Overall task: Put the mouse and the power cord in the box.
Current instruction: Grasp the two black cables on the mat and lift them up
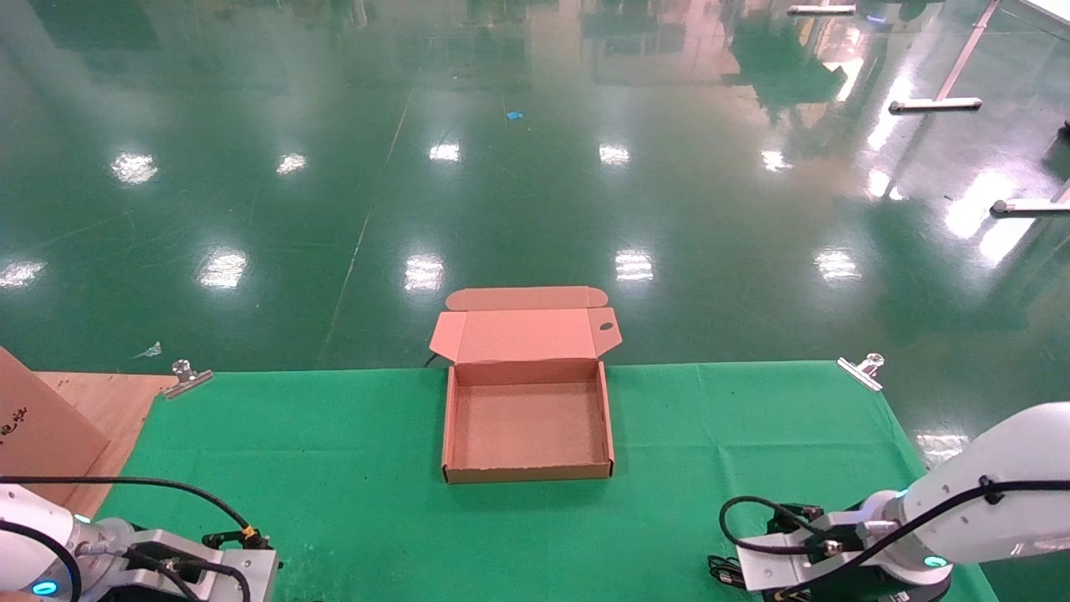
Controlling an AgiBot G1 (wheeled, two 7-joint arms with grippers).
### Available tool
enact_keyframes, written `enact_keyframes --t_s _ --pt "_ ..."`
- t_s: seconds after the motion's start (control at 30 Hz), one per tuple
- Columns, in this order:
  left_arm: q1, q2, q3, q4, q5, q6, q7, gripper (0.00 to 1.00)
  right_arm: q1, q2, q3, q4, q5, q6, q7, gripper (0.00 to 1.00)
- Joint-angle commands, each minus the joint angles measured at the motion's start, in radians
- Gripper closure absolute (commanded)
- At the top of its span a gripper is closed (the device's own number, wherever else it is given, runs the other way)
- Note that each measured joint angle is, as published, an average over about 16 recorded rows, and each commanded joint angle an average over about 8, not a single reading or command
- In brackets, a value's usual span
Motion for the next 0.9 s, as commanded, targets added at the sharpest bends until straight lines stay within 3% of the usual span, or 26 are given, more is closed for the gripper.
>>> enact_keyframes --t_s 0.03,0.4,0.43,0.47,0.53,0.7,0.73,0.77,0.9 --pt "-0.005 0.01 0.001 0.033 0.001 -0.008 0.02 0.0 -0.007 -0.01 -0.001 -0.022 -0.001 0.018 -0.014 0.0" --pt "-0.03 0.04 0.003 0.134 0.003 -0.015 0.087 0.0 0.0 -0.054 -0.002 -0.163 0.008 0.07 -0.099 0.0" --pt "-0.032 0.043 0.003 0.141 0.003 -0.014 0.093 0.02 0.001 -0.057 -0.002 -0.172 0.009 0.074 -0.106 0.0" --pt "-0.034 0.045 0.003 0.147 0.002 -0.014 0.098 0.12 0.003 -0.059 -0.002 -0.182 0.01 0.077 -0.113 0.0" --pt "-0.037 0.049 0.003 0.159 0.002 -0.012 0.108 0.37 0.005 -0.062 0.0 -0.198 0.016 0.081 -0.127 0.18" --pt "-0.045 0.06 0.005 0.187 0.004 -0.009 0.13 0.97 0.012 -0.07 0.003 -0.233 0.027 0.085 -0.163 0.8" --pt "-0.047 0.062 0.006 0.192 0.004 -0.009 0.134 1.0 0.013 -0.071 0.004 -0.239 0.029 0.085 -0.169 0.93" --pt "-0.049 0.064 0.007 0.197 0.005 -0.008 0.137 1.0 0.015 -0.073 0.004 -0.245 0.03 0.085 -0.174 0.99" --pt "-0.058 0.07 0.008 0.215 0.008 -0.008 0.149 1.0 0.021 -0.079 0.006 -0.267 0.036 0.086 -0.191 1.0"
